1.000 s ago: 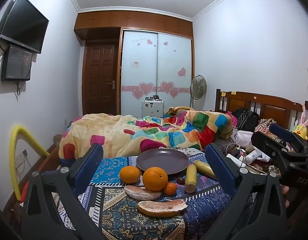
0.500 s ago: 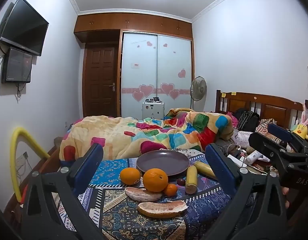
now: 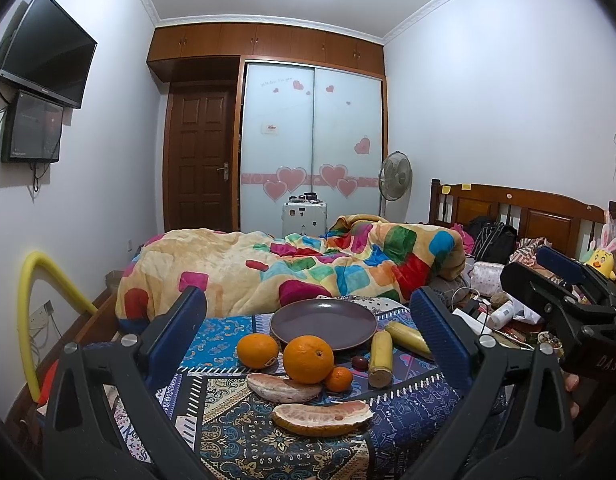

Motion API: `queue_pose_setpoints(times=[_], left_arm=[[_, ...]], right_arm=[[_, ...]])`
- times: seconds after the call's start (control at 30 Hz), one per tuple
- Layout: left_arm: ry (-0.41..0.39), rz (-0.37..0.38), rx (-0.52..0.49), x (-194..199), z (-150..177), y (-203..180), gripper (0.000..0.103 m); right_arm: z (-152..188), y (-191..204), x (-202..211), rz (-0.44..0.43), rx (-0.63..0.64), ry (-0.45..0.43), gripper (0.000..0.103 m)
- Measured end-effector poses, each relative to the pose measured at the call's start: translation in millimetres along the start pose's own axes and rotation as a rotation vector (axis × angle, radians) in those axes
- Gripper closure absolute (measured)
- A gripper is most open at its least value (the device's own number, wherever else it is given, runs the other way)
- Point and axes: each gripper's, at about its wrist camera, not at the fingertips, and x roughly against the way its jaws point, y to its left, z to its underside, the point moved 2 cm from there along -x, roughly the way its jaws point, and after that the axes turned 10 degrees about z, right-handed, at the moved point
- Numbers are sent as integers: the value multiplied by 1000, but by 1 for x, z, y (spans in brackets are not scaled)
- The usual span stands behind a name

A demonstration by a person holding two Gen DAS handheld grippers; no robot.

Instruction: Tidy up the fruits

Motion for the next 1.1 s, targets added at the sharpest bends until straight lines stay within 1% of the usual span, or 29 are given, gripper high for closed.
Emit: queue_pose_setpoints(times=[1.1], left_arm=[[6, 4, -2, -2, 0, -3, 0]], right_arm=[[1, 0, 1, 0, -4, -4, 0]])
